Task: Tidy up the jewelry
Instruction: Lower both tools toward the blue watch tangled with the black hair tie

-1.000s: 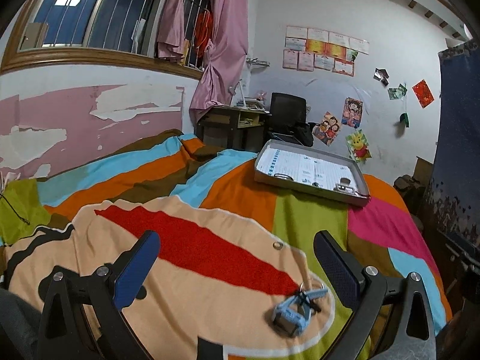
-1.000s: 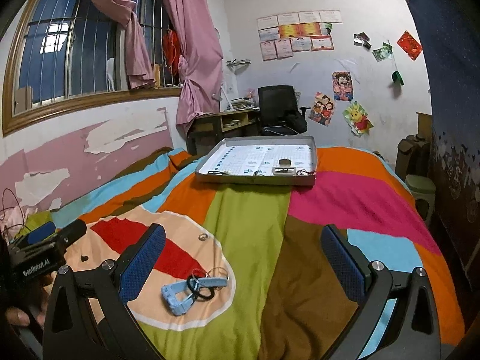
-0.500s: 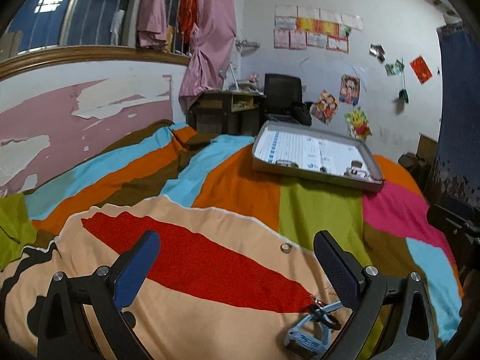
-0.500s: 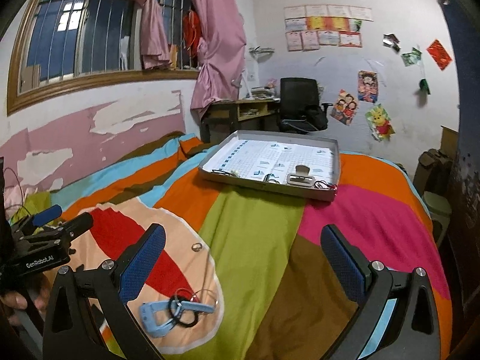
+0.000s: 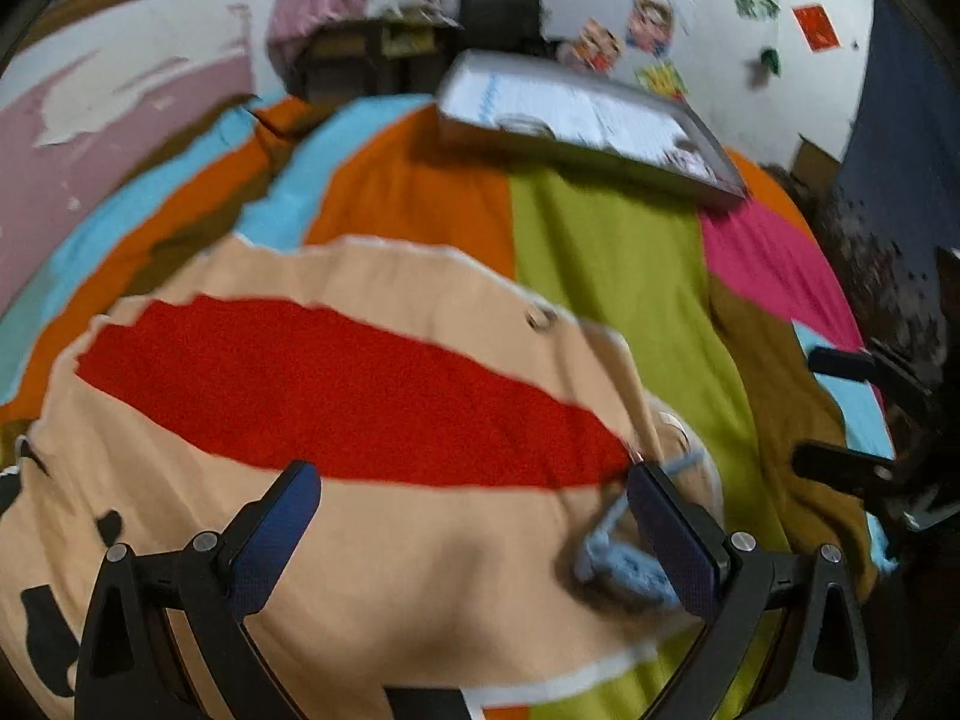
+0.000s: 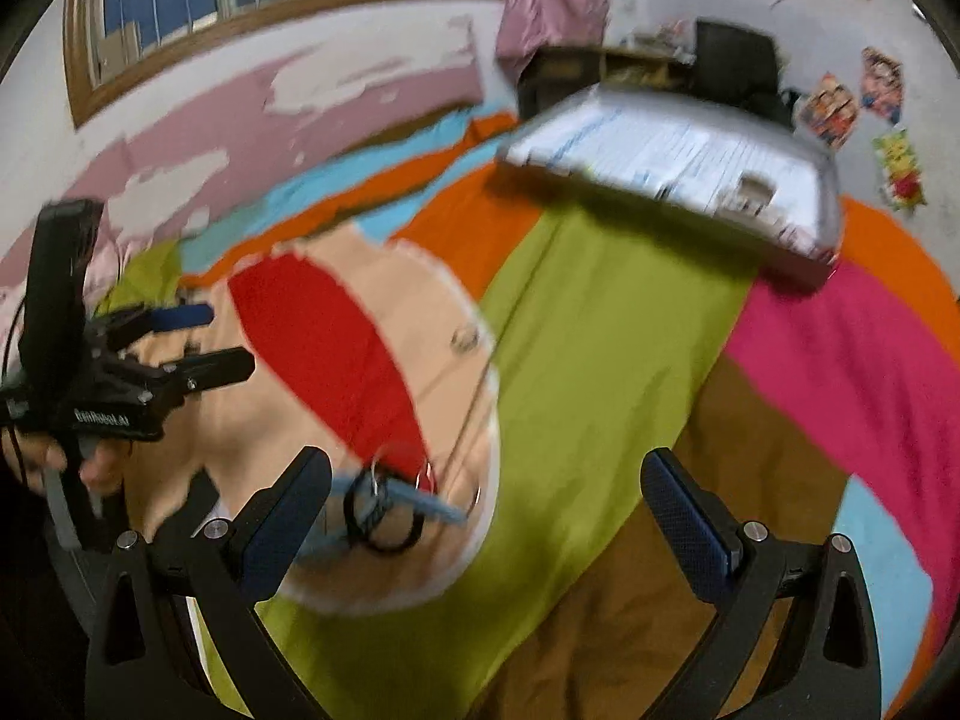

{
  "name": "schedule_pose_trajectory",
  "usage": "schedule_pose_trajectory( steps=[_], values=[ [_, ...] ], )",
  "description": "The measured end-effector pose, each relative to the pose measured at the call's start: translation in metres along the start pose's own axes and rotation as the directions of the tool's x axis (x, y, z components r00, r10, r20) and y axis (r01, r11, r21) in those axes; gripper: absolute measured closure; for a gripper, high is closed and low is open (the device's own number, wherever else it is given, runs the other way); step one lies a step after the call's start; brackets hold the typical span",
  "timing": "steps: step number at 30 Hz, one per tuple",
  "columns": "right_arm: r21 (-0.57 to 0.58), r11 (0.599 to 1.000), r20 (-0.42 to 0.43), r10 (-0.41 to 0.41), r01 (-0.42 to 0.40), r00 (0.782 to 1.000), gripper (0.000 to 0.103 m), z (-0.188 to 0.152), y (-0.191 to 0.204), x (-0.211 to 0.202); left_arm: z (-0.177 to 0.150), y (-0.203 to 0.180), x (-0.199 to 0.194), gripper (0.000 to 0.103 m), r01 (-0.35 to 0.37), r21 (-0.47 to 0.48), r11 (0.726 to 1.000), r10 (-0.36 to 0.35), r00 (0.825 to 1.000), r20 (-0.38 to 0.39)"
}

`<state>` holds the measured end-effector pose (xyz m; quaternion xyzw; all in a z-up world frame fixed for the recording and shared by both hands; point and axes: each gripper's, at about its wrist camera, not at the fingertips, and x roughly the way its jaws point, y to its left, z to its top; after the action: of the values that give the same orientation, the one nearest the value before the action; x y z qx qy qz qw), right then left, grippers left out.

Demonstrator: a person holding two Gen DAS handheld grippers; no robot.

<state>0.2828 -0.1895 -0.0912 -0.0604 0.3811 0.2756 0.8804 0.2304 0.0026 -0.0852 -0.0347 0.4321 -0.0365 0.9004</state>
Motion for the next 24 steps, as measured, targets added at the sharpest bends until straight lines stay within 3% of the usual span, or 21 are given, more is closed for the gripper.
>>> schedule_pose_trajectory(
  steps=[1, 4, 6, 10, 14, 19, 24],
  values=[
    [-0.020, 1.000, -0.031, -0.002, 0.001, 1.000, 0.003, -0.004, 0.003, 0.006, -0.003, -0.003, 0.001, 0.000, 0.013, 0.017, 1.000, -0.013, 1.000, -0.015],
    [-0.048, 0.998, -0.075, 0.026, -0.030, 0.997, 0.024, -0.009, 0.010, 0.015, -0.014, -0.015, -0.002, 0.000, 0.054, 0.077, 0.996, -0.051, 0.998, -0.041],
    [-0.058, 0.997, -0.095, 0.043, -0.048, 0.995, 0.029, -0.009, 0.012, 0.018, -0.020, -0.023, -0.002, 0.001, 0.081, 0.107, 0.991, -0.075, 0.995, -0.062],
    [-0.079, 0.993, -0.148, 0.081, -0.093, 0.986, 0.045, -0.013, 0.017, 0.026, -0.024, -0.031, 0.002, 0.011, 0.118, 0.132, 0.984, -0.105, 0.989, -0.103],
    [-0.112, 0.987, -0.192, 0.094, -0.117, 0.977, 0.057, -0.018, 0.026, 0.031, -0.020, -0.022, 0.012, 0.022, 0.167, 0.044, 0.985, -0.160, 0.978, -0.135],
    [-0.139, 0.981, -0.223, 0.104, -0.137, 0.969, 0.062, -0.020, 0.033, 0.037, -0.018, -0.011, 0.033, 0.044, 0.227, -0.082, 0.971, -0.239, 0.950, -0.200],
    [-0.164, 0.974, -0.250, 0.111, -0.155, 0.962, 0.063, -0.022, 0.040, 0.043, -0.019, -0.011, 0.050, 0.056, 0.266, -0.148, 0.953, -0.297, 0.919, -0.261]
  ],
)
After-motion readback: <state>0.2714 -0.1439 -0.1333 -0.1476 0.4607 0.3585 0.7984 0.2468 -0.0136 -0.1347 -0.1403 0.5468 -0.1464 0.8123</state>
